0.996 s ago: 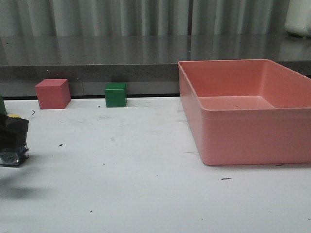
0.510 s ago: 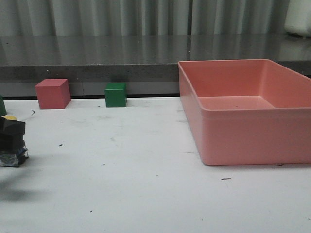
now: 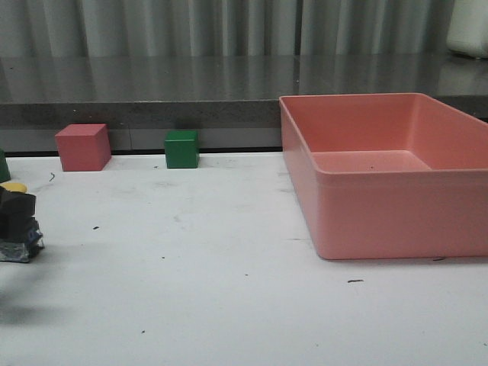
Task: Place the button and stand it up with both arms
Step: 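Set the button upright on the table, cap up, and release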
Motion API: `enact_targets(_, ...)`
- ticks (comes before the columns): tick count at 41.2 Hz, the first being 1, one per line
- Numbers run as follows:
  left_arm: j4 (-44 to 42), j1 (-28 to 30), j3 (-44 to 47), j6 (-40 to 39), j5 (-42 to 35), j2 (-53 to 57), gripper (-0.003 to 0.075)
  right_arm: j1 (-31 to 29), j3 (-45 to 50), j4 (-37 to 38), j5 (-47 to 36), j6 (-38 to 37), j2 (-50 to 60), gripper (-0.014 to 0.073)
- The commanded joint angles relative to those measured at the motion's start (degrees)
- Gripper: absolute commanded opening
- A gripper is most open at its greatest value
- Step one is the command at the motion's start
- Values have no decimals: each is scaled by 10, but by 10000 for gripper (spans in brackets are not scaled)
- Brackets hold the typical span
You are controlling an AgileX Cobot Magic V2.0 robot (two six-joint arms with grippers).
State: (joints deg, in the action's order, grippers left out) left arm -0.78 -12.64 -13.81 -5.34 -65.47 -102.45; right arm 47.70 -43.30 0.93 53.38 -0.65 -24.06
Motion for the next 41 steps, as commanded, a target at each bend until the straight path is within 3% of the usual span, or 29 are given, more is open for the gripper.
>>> enact_targets(1, 8, 2, 9, -6, -128, 45, 428, 0, -14, 6, -43, 3, -3, 447)
enact_targets(41, -67, 2, 66, -6, -128, 456, 421, 0, -14, 6, -43, 3, -3, 447)
